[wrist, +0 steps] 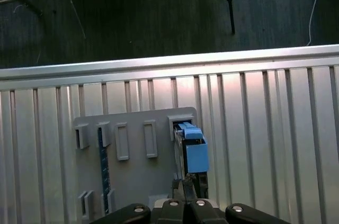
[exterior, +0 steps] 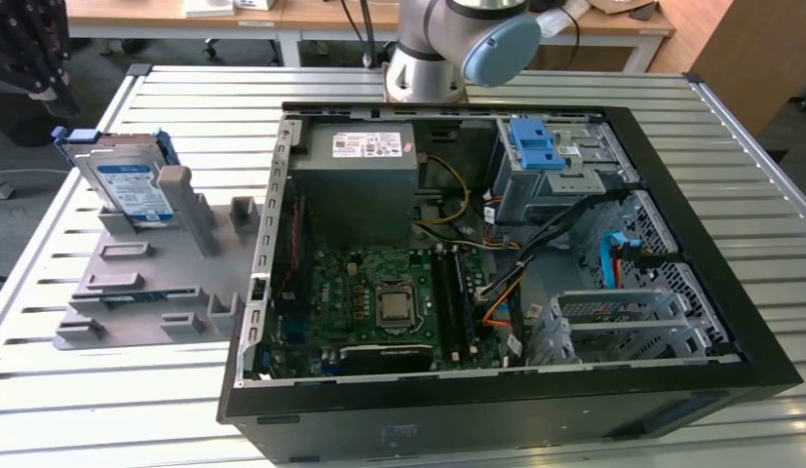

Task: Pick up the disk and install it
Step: 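Pick up the disk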

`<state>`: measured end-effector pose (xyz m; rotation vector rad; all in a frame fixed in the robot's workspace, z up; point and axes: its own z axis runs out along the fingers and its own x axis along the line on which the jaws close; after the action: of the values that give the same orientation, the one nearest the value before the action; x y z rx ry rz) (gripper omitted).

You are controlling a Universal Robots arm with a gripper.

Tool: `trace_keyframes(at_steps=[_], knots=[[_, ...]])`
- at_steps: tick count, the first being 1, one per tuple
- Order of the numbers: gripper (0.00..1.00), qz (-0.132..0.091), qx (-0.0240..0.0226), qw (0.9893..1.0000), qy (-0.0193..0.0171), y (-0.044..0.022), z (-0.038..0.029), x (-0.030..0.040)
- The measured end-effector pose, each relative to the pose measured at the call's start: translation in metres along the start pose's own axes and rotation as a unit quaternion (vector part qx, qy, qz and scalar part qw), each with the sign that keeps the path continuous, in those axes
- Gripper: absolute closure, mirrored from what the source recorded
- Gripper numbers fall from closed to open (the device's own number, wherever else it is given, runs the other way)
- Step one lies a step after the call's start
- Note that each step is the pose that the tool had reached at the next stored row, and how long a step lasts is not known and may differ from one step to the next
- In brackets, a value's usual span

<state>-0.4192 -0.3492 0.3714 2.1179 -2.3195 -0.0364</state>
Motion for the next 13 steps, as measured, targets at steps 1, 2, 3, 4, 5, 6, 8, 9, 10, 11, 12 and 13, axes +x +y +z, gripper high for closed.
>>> trace_keyframes(at_steps=[1, 2, 3, 4, 5, 6, 8, 9, 10, 11, 12, 13], knots=[[0.89, 0.000, 0.0000, 1.0000, 0.0000, 0.0000, 0.0000, 0.0000], [0.89, 0.000, 0.0000, 1.0000, 0.0000, 0.0000, 0.0000, 0.0000], [0.89, 0.000, 0.0000, 1.0000, 0.0000, 0.0000, 0.0000, 0.0000], [0.89, 0.000, 0.0000, 1.0000, 0.0000, 0.0000, 0.0000, 0.0000], [0.89, 0.000, 0.0000, 1.0000, 0.0000, 0.0000, 0.0000, 0.0000], [0.83, 0.000, 0.0001, 1.0000, 0.0000, 0.0001, 0.0001, 0.0000], [0.77, 0.000, 0.0000, 1.0000, 0.0000, 0.0001, 0.0000, 0.0000], [0.71, 0.000, 0.0000, 1.0000, 0.0000, 0.0001, 0.0000, 0.0000], [0.71, 0.000, 0.0000, 1.0000, 0.0000, 0.0001, 0.0000, 0.0000], [0.59, 0.000, 0.0000, 1.0000, 0.0000, 0.0001, 0.0001, 0.0000], [0.59, 0.000, 0.0000, 1.0000, 0.0000, 0.0001, 0.0001, 0.0000], [0.53, 0.000, 0.0000, 1.0000, 0.0000, 0.0002, 0.0003, 0.0001]])
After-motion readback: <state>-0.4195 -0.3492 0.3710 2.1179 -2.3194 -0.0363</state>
